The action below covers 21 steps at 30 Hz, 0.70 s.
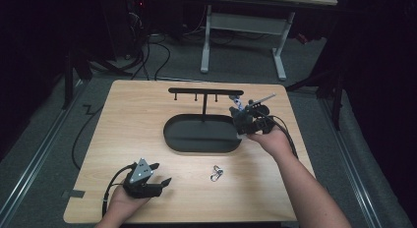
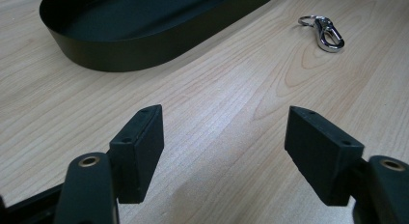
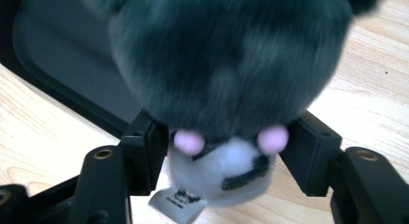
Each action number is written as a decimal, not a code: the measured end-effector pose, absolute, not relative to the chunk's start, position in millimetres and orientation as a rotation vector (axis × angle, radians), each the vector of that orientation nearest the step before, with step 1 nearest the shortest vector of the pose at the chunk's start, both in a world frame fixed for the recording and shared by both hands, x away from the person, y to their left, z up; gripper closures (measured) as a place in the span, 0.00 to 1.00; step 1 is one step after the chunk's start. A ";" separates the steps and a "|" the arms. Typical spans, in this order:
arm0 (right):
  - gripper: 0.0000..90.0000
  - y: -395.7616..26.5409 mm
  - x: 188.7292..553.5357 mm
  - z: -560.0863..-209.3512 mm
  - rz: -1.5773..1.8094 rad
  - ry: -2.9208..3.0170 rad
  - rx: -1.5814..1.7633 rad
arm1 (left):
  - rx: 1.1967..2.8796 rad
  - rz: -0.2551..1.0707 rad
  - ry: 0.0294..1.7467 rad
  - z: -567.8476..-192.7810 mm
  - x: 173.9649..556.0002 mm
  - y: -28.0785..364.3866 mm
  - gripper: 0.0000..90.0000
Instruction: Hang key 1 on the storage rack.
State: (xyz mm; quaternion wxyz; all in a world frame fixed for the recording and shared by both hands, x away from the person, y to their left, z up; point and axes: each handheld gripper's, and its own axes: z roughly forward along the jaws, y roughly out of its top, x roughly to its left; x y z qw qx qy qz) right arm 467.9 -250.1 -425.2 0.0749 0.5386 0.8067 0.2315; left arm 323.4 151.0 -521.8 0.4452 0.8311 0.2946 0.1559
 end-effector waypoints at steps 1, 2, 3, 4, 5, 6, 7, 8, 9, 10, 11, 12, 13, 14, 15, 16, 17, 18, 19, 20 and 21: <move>0.42 -250.4 468.7 -426.4 0.699 2.418 1.617 | 2.059 0.386 0.730 -521.8 323.4 151.0 0.34; 0.41 -250.5 468.9 -426.8 0.701 2.416 1.617 | 2.060 0.386 0.730 -521.8 323.4 151.0 0.34; 0.41 -250.5 468.9 -427.2 0.706 2.417 1.617 | 2.060 0.387 0.730 -521.9 323.3 150.9 0.34; 0.40 -250.3 468.5 -427.1 0.705 2.417 1.616 | 2.060 0.388 0.730 -522.0 323.3 150.7 0.34; 0.39 -250.2 468.2 -426.7 0.702 2.417 1.613 | 2.057 0.387 0.731 -522.2 323.3 150.5 0.34; 0.39 -250.3 467.8 -426.6 0.705 2.415 1.612 | 2.061 0.387 0.730 -522.1 323.4 150.6 0.34; 0.39 -250.5 467.0 -425.7 0.705 2.409 1.615 | 2.061 0.387 0.730 -522.1 323.4 150.6 0.34; 0.38 -251.0 466.5 -424.9 0.703 2.406 1.613 | 2.061 0.388 0.730 -522.1 323.5 150.6 0.34; 0.37 -251.9 466.0 -423.9 0.709 2.401 1.614 | 2.057 0.389 0.732 -522.1 323.3 150.4 0.34; 0.37 -253.1 465.1 -422.7 0.713 2.395 1.620 | 2.057 0.389 0.732 -522.0 323.3 150.4 0.34; 0.37 -253.9 464.7 -422.2 0.712 2.397 1.619 | 2.059 0.388 0.731 -521.8 323.3 150.6 0.34; 0.37 -255.0 463.9 -422.0 0.719 2.395 1.617 | 2.060 0.388 0.730 -521.8 323.3 150.6 0.34; 0.37 -255.7 462.5 -421.7 0.723 2.395 1.624 | 2.059 0.390 0.731 -521.8 323.3 150.5 0.34; 0.37 -256.6 461.0 -421.8 0.725 2.399 1.621 | 2.058 0.390 0.730 -521.9 323.3 150.4 0.34; 0.36 -256.7 459.4 -421.9 0.716 2.401 1.623 | 2.060 0.389 0.729 -521.9 323.4 150.3 0.34; 0.36 -257.0 457.9 -422.0 0.702 2.405 1.614 | 2.060 0.389 0.729 -522.0 323.5 150.2 0.34; 0.37 -257.4 456.2 -422.3 0.704 2.409 1.609 | 2.061 0.387 0.729 -522.1 323.7 150.2 0.34; 0.37 -257.4 454.1 -422.5 0.707 2.413 1.606 | 2.062 0.388 0.729 -522.1 323.7 150.2 0.34; 0.39 -257.7 451.9 -422.3 0.703 2.418 1.592 | 2.062 0.388 0.728 -522.1 323.8 150.1 0.34; 0.39 -258.3 448.6 -422.1 0.717 2.415 1.588 | 2.061 0.387 0.727 -522.0 323.7 150.0 0.34; 0.40 -259.4 445.5 -422.7 0.728 2.416 1.582 | 2.061 0.387 0.727 -521.9 323.7 150.0 0.34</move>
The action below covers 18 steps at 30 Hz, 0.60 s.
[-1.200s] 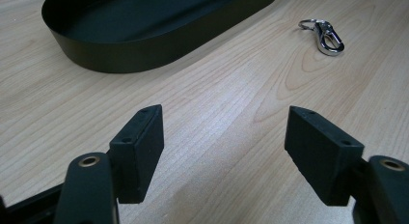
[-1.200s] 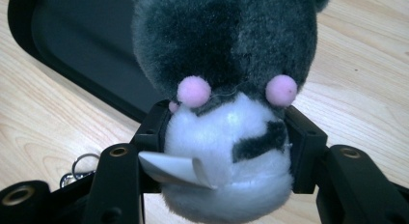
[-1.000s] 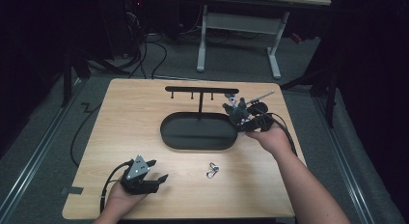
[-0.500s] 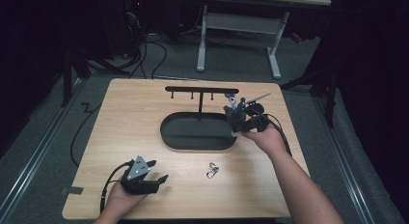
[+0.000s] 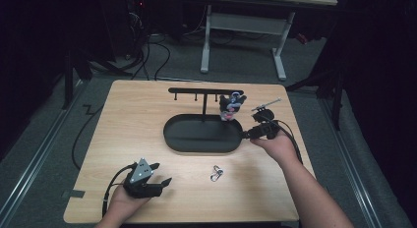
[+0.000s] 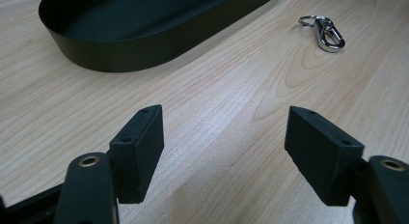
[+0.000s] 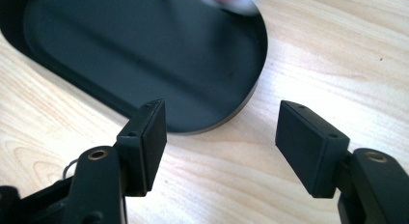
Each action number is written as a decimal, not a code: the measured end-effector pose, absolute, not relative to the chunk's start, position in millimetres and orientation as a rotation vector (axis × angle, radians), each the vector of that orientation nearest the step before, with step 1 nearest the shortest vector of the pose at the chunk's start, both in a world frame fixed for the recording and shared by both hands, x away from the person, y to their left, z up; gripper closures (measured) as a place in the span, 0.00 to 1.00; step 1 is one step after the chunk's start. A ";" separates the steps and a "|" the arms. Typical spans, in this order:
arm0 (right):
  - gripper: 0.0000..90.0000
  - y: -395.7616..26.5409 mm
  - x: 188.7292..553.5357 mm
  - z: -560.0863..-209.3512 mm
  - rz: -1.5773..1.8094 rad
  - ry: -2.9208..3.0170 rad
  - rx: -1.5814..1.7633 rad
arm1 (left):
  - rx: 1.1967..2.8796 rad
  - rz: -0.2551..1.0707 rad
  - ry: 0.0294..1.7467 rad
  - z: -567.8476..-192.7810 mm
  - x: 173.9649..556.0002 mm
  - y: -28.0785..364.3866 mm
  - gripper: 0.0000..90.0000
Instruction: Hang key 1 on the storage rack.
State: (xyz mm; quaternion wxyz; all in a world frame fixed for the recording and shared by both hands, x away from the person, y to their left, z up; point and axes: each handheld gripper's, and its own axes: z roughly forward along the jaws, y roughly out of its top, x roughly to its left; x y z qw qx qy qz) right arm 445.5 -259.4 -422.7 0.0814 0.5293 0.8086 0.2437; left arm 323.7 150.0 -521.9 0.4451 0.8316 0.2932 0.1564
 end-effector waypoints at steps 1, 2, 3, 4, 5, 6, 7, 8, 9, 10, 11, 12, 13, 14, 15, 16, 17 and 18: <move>0.40 -259.8 442.6 -423.5 0.732 2.418 1.575 | 2.060 0.387 0.726 -521.7 323.7 149.9 0.34; 0.40 -260.0 439.7 -424.2 0.719 2.417 1.562 | 2.060 0.387 0.725 -521.6 323.6 149.8 0.34; 0.41 -260.1 436.4 -424.8 0.705 2.416 1.537 | 2.059 0.386 0.725 -521.5 323.6 149.7 0.34; 0.42 -260.4 433.3 -425.3 0.703 2.413 1.522 | 2.058 0.384 0.725 -521.5 323.6 149.4 0.34; 0.43 -261.8 428.9 -426.8 0.737 2.408 1.515 | 2.057 0.381 0.725 -521.6 323.5 149.2 0.34; 0.43 -263.1 424.7 -429.1 0.746 2.412 1.518 | 2.058 0.380 0.725 -521.6 323.4 149.0 0.34; 0.43 -263.2 421.6 -430.3 0.745 2.412 1.509 | 2.060 0.377 0.724 -521.5 323.2 148.7 0.34; 0.45 -264.0 416.7 -432.0 0.764 2.401 1.491 | 2.058 0.378 0.724 -521.7 323.0 148.2 0.34; 0.44 -264.9 412.5 -433.8 0.774 2.392 1.498 | 2.061 0.377 0.723 -521.6 322.7 147.8 0.34; 0.45 -265.6 407.1 -436.4 0.786 2.388 1.490 | 2.061 0.377 0.723 -521.6 322.5 147.3 0.34; 0.45 -266.8 402.9 -438.5 0.802 2.381 1.483 | 2.060 0.377 0.722 -521.7 322.3 146.9 0.34; 0.45 -267.4 398.5 -440.8 0.811 2.374 1.481 | 2.061 0.376 0.721 -521.7 322.1 146.6 0.34; 0.45 -268.6 394.4 -443.2 0.829 2.366 1.483 | 2.060 0.373 0.722 -521.8 321.9 146.1 0.34; 0.46 -269.7 390.6 -445.4 0.836 2.359 1.484 | 2.061 0.373 0.721 -521.8 321.8 145.8 0.34; 0.46 -271.3 386.4 -447.7 0.852 2.353 1.481 | 2.063 0.372 0.719 -521.8 321.7 145.5 0.34; 0.46 -272.9 382.7 -450.3 0.866 2.343 1.484 | 2.064 0.372 0.719 -521.9 321.6 145.3 0.34; 0.46 -274.3 379.6 -452.2 0.879 2.335 1.484 | 2.066 0.370 0.719 -521.9 321.5 145.0 0.35; 0.46 -276.1 375.7 -454.8 0.887 2.327 1.485 | 2.066 0.370 0.719 -521.9 321.5 144.8 0.35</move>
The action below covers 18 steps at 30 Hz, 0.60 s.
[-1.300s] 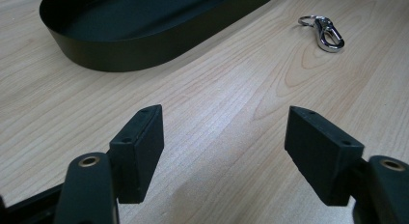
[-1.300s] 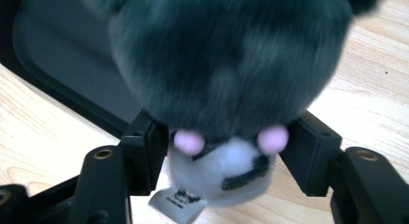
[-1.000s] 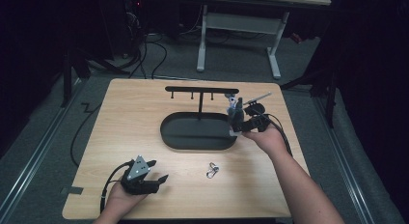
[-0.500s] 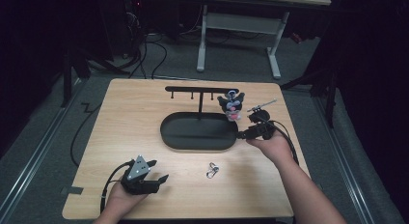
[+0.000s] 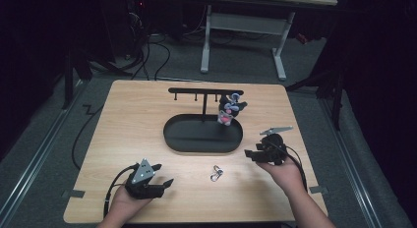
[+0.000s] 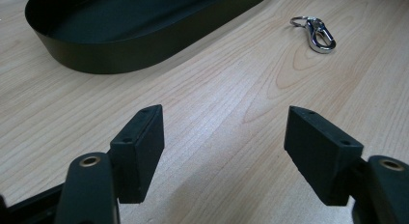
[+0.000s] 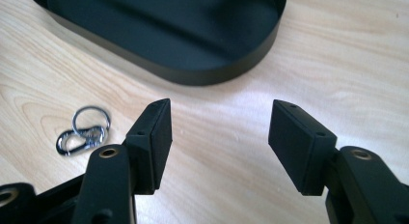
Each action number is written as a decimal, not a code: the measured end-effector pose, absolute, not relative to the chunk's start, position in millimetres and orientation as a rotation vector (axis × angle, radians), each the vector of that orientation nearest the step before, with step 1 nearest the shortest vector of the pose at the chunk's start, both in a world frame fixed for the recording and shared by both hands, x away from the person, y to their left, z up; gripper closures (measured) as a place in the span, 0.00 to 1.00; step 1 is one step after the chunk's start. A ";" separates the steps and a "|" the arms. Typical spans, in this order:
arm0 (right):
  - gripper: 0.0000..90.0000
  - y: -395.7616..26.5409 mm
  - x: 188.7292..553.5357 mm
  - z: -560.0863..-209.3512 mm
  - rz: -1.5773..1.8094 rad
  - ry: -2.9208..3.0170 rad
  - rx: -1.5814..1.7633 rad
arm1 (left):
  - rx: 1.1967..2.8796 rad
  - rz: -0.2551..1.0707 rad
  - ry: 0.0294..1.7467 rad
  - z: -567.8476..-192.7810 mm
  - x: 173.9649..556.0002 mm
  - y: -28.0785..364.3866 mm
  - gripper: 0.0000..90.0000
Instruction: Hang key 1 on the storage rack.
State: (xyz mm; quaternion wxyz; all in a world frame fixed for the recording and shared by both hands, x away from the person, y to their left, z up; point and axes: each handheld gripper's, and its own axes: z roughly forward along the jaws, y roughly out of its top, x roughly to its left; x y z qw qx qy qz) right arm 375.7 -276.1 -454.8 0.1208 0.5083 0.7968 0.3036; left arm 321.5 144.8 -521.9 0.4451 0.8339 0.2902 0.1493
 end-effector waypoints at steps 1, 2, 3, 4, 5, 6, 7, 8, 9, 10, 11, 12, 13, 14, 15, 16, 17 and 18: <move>0.46 -278.0 371.5 -457.4 0.894 2.319 1.481 | 2.068 0.368 0.719 -521.9 321.3 144.7 0.35; 0.46 -279.9 367.2 -460.6 0.909 2.306 1.480 | 2.068 0.365 0.720 -521.9 321.2 144.5 0.35; 0.46 -282.2 363.2 -463.9 0.920 2.293 1.478 | 2.068 0.361 0.720 -521.8 321.1 144.3 0.35; 0.46 -284.5 358.8 -467.6 0.939 2.281 1.479 | 2.066 0.358 0.720 -521.9 320.9 144.1 0.35; 0.46 -287.1 353.2 -472.3 0.950 2.268 1.477 | 2.067 0.354 0.719 -521.7 320.8 144.0 0.35; 0.46 -289.0 348.6 -476.1 0.960 2.256 1.474 | 2.067 0.353 0.718 -521.6 320.8 143.9 0.35; 0.46 -290.1 345.0 -478.9 0.971 2.244 1.481 | 2.068 0.349 0.718 -521.4 320.7 143.8 0.36; 0.47 -292.1 340.4 -482.9 0.988 2.228 1.480 | 2.067 0.349 0.718 -521.5 320.7 143.5 0.36; 0.47 -293.6 335.8 -486.7 1.005 2.214 1.490 | 2.067 0.349 0.717 -521.5 320.6 143.1 0.36; 0.47 -294.3 331.6 -490.9 1.018 2.199 1.493 | 2.068 0.349 0.715 -521.5 320.6 142.9 0.36; 0.47 -294.7 327.2 -494.5 1.018 2.194 1.496 | 2.068 0.349 0.714 -521.5 320.5 142.7 0.36; 0.47 -295.1 323.0 -498.2 1.025 2.182 1.491 | 2.070 0.349 0.713 -521.4 320.4 142.4 0.36; 0.48 -295.3 318.5 -501.6 1.031 2.163 1.500 | 2.071 0.347 0.711 -521.4 320.3 142.1 0.36; 0.48 -295.9 314.8 -505.3 1.042 2.155 1.486 | 2.070 0.345 0.711 -521.4 320.2 141.8 0.36; 0.48 -295.4 312.0 -507.7 1.038 2.162 1.486 | 2.067 0.344 0.711 -521.4 320.2 141.4 0.36; 0.49 -294.3 310.1 -508.9 1.023 2.175 1.473 | 2.067 0.344 0.710 -521.3 320.2 140.8 0.36; 0.49 -292.6 308.0 -509.7 1.012 2.188 1.456 | 2.068 0.344 0.709 -521.3 320.2 140.5 0.36; 0.50 -291.9 307.5 -510.3 1.011 2.193 1.444 | 2.071 0.344 0.708 -521.4 320.1 140.1 0.36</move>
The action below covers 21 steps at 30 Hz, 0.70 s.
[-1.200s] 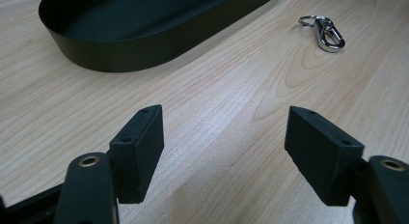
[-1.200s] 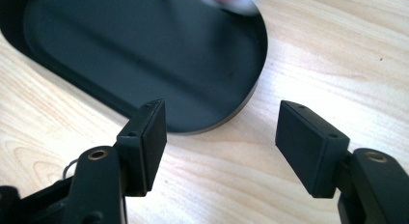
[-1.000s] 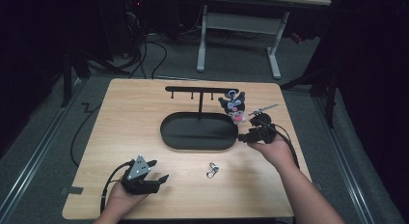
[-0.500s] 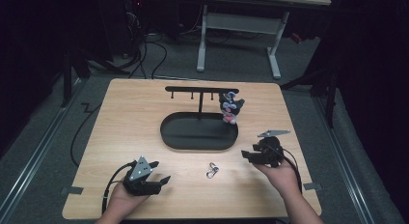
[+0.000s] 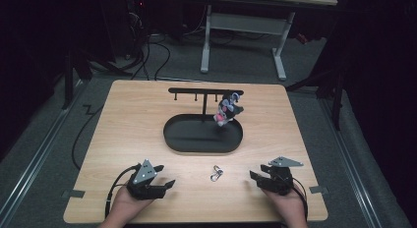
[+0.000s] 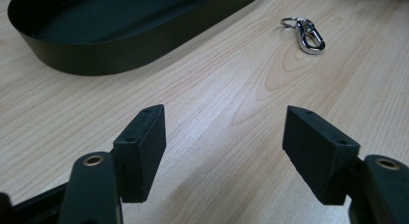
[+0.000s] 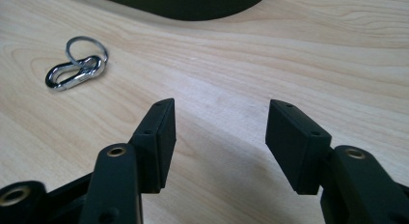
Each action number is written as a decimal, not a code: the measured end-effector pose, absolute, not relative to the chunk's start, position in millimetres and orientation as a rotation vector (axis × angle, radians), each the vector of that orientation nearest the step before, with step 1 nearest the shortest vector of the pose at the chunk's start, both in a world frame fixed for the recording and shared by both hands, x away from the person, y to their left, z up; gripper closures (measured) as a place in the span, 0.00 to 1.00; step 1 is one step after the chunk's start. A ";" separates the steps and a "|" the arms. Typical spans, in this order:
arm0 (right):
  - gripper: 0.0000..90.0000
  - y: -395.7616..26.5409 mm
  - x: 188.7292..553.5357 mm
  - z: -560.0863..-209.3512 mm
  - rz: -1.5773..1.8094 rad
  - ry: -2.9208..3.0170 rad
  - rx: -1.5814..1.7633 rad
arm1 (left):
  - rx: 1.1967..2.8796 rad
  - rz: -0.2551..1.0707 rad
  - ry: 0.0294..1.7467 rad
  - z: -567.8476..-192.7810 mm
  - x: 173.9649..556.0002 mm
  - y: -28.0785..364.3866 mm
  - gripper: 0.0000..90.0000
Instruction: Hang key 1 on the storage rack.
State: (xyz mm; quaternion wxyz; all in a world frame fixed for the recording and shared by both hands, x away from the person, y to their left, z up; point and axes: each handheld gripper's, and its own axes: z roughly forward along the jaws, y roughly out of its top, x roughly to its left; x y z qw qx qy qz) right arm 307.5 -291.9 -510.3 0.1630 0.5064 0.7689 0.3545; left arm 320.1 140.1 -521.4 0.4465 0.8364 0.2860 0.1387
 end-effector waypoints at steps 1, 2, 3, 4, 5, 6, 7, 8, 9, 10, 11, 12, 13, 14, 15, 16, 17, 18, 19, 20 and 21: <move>0.51 -290.7 306.7 -510.9 1.020 2.200 1.454 | 2.072 0.346 0.709 -521.6 320.0 139.8 0.37; 0.52 -289.1 306.9 -511.9 1.042 2.206 1.450 | 2.073 0.347 0.709 -521.8 319.7 139.5 0.37; 0.53 -285.8 307.0 -512.4 1.061 2.222 1.443 | 2.074 0.346 0.710 -522.1 319.0 139.5 0.37; 0.55 -279.5 307.3 -512.7 1.065 2.246 1.412 | 2.077 0.346 0.711 -522.3 318.5 139.9 0.37; 0.58 -274.2 307.1 -512.6 1.059 2.261 1.398 | 2.080 0.345 0.715 -522.7 317.6 140.6 0.37; 0.63 -267.4 307.6 -512.8 1.060 2.289 1.358 | 2.083 0.350 0.720 -523.3 316.1 142.0 0.37; 0.70 -258.6 307.9 -512.3 1.060 2.313 1.323 | 2.080 0.353 0.723 -523.6 314.9 143.2 0.37; 0.80 -253.6 308.2 -511.9 1.067 2.323 1.303 | 2.077 0.356 0.729 -523.5 313.1 145.2 0.37; 0.89 -247.0 308.6 -511.2 1.082 2.342 1.273 | 2.076 0.362 0.738 -523.0 310.7 148.3 0.37; 0.99 -239.0 309.4 -510.1 1.093 2.364 1.241 | 2.072 0.370 0.743 -522.9 309.2 150.3 0.37; 1.00 -234.6 310.3 -509.8 1.101 2.378 1.212 | 2.067 0.374 0.752 -522.5 306.6 154.2 0.37; 1.00 -226.4 311.5 -509.2 1.109 2.398 1.183 | 2.064 0.380 0.760 -522.4 305.1 156.5 0.37; 1.00 -221.5 312.1 -508.8 1.111 2.407 1.166 | 2.058 0.386 0.773 -522.2 302.6 160.6 0.37; 1.00 -214.3 313.8 -508.9 1.120 2.418 1.141 | 2.055 0.392 0.783 -522.0 300.8 163.9 0.37; 1.00 -208.9 315.8 -509.5 1.132 2.432 1.128 | 2.052 0.397 0.793 -521.8 299.0 167.1 0.37; 1.00 -203.7 318.2 -510.3 1.139 2.443 1.116 | 2.047 0.402 0.803 -521.9 297.2 170.1 0.37; 1.00 -198.5 320.3 -511.1 1.140 2.454 1.104 | 2.046 0.406 0.811 -521.8 295.5 173.1 0.37; 1.00 -193.4 322.4 -512.0 1.129 2.463 1.090 | 2.043 0.409 0.818 -521.8 294.2 174.9 0.37; 1.00 -190.0 324.0 -512.7 1.124 2.470 1.079 | 2.041 0.415 0.825 -521.8 292.6 177.4 0.37; 1.00 -185.8 325.8 -513.6 1.124 2.480 1.071 | 2.035 0.419 0.835 -521.6 290.7 180.0 0.37; 1.00 -181.4 327.9 -514.9 1.122 2.493 1.051 | 2.033 0.421 0.839 -521.4 289.4 181.9 0.37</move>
